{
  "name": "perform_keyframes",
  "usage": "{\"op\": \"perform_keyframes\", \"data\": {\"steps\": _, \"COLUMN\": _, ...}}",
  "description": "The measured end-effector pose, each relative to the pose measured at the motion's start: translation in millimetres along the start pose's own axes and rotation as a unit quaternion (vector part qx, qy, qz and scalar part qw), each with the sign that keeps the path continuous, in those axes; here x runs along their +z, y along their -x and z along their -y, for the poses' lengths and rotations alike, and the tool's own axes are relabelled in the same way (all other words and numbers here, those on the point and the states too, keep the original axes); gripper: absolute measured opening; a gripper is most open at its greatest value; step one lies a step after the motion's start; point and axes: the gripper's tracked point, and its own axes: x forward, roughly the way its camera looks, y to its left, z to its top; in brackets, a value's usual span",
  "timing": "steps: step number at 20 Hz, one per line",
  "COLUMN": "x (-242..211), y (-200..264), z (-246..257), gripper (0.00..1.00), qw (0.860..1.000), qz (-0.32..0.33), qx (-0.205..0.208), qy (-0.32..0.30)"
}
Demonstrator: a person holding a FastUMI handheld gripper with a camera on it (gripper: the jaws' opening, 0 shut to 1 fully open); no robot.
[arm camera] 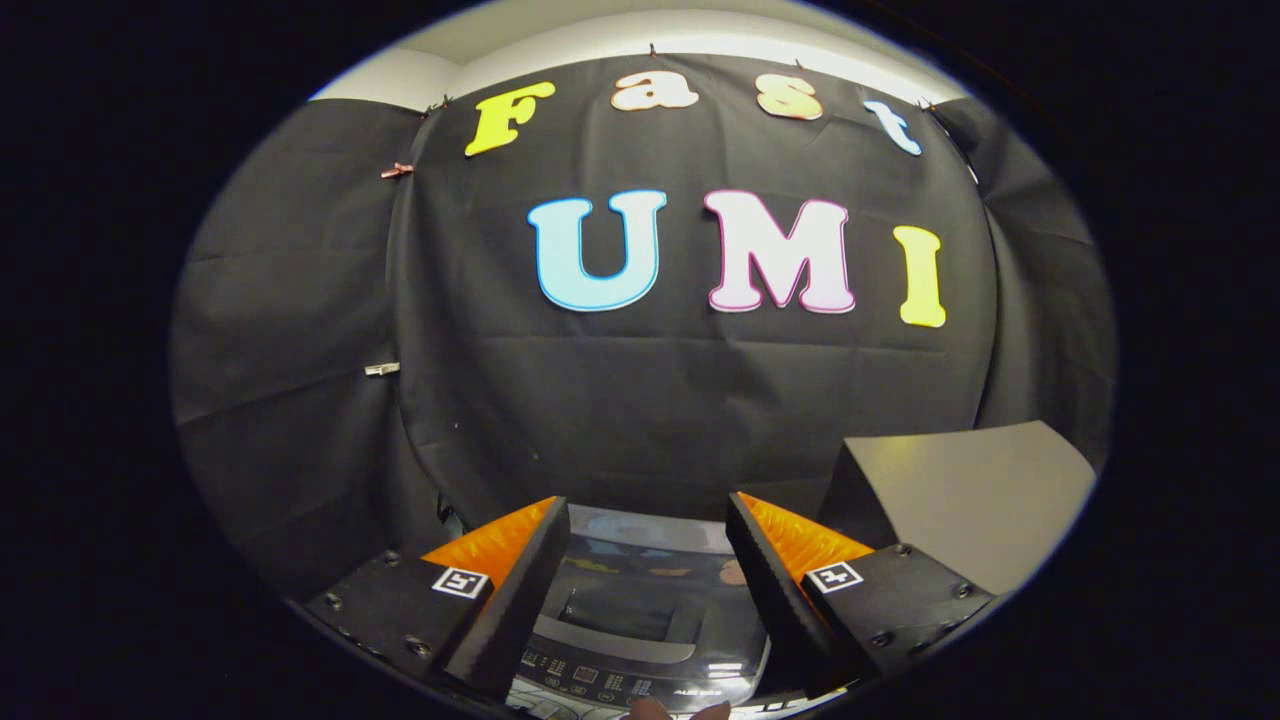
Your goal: Put the clothes into the washing machine and then close the washing machine lid.
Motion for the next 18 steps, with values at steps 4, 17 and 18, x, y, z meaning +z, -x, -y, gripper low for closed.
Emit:
{"op": "perform_keyframes", "data": {"steps": 4, "x": 15, "y": 36, "z": 8, "gripper": 0.99, "qw": 0.999, "qz": 0.029, "qx": -0.013, "qy": 0.009}}
{"op": "perform_keyframes", "data": {"steps": 17, "x": 18, "y": 168, "z": 47, "gripper": 0.99, "qw": 0.994, "qz": 0.076, "qx": -0.081, "qy": -0.014}}
{"op": "perform_keyframes", "data": {"steps": 18, "x": 20, "y": 181, "z": 47, "gripper": 0.99, "qw": 0.993, "qz": 0.083, "qx": -0.084, "qy": -0.016}}
